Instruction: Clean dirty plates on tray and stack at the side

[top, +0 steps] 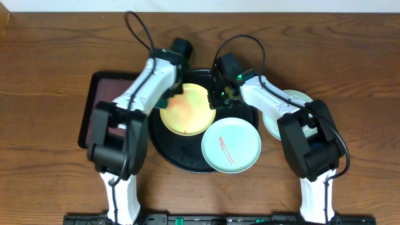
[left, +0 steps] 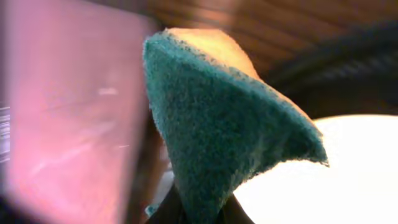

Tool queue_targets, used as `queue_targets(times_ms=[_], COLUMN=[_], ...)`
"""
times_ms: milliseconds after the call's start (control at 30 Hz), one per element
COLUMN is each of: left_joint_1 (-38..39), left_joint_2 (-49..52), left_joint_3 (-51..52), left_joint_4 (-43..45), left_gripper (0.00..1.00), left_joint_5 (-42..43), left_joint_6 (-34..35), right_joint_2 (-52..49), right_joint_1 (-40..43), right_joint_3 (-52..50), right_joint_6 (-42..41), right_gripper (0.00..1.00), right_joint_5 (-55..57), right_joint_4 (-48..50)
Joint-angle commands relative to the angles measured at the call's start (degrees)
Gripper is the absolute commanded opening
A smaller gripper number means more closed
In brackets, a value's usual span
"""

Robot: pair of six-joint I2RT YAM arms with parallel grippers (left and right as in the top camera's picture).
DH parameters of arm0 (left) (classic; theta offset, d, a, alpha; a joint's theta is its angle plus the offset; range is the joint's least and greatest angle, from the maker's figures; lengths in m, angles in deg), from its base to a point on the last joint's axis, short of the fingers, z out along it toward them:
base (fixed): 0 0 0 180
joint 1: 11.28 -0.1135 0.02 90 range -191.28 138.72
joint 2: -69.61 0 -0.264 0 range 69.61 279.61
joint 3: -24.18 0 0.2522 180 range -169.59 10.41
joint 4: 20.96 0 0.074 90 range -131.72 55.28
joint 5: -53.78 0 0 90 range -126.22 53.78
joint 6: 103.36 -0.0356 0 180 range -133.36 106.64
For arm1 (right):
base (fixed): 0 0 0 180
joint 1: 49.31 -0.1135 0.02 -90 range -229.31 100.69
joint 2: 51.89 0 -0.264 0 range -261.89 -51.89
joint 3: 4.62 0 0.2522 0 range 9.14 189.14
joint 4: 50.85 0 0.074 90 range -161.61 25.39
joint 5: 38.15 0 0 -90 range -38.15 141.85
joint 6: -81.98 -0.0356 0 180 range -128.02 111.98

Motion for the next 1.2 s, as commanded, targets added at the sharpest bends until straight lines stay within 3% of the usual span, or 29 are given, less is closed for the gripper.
queue_targets(times_ms=[0,200,500,833,1167], left_joint_1=[-3.3,-11.5,-21.7,-22.3,-22.3], left_joint_2=[-6.3,-12.8,-13.6,-13.4,-13.4], left_joint_3=[-3.9,-4.3,-3.2,-1.9,-1.9], left_joint_4=[-4.0,-9.3,-10.4,-9.2,-8.9], left_gripper=[0.07,0.07,0.07,0.07,0.07], left_joint_5=[-2.1,3.1,3.0,3.8,4.3], left_joint_6=[0.7,-1.9,-1.8,-1.6,-1.6], right_joint_2=[-0.7,2.5,16.2,26.7,25.2], right_joint_1=[0.6,0.6,-1.0,-6.8,-16.5], right_joint_3=[0.7,1.1,1.1,1.1,1.0], right_joint_6=[-0.6,-0.5,1.0,3.5,10.3], right_gripper=[0.01,0.01,0.01,0.01,0.01], right_joint_5=[2.2,4.0,20.9,44.9,64.0], right_joint_4=[-1.0,-3.6,-7.5,-9.3,-2.7])
